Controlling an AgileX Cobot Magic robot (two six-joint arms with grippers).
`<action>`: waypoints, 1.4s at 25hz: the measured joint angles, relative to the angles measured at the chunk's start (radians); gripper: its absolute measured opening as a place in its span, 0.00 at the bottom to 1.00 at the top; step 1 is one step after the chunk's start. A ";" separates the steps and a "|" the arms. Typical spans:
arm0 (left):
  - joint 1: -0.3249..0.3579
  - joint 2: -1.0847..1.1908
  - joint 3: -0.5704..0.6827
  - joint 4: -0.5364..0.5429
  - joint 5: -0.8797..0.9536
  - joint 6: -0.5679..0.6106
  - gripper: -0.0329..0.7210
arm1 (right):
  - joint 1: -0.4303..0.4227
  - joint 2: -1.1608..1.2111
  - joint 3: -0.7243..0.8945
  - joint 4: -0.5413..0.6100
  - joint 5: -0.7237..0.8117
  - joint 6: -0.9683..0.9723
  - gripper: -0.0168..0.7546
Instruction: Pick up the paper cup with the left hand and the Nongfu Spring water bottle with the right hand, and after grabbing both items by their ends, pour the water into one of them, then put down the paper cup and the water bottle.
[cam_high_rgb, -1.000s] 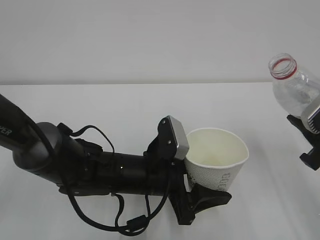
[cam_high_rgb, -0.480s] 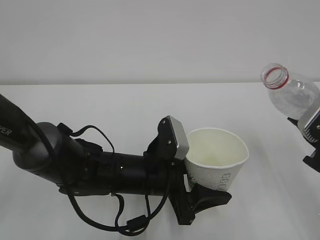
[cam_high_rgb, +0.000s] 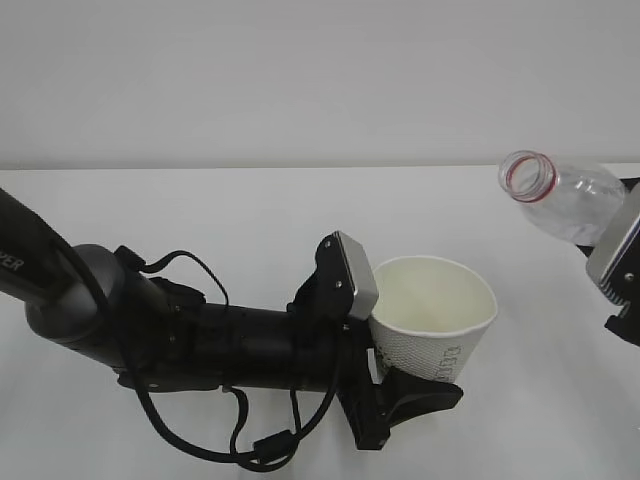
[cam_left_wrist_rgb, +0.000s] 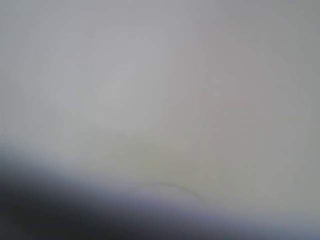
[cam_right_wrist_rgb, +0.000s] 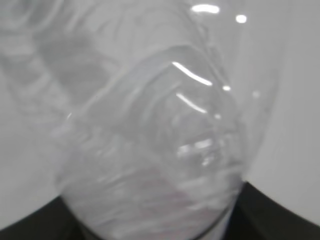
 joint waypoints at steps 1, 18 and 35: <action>0.000 0.000 0.000 0.000 0.000 0.000 0.73 | 0.000 0.000 0.000 -0.004 0.000 -0.004 0.56; -0.008 0.000 0.000 0.000 0.000 0.000 0.73 | 0.000 0.000 0.000 -0.022 -0.006 -0.112 0.56; -0.009 0.000 0.000 0.000 0.000 0.000 0.73 | 0.000 0.000 0.000 -0.029 -0.036 -0.204 0.55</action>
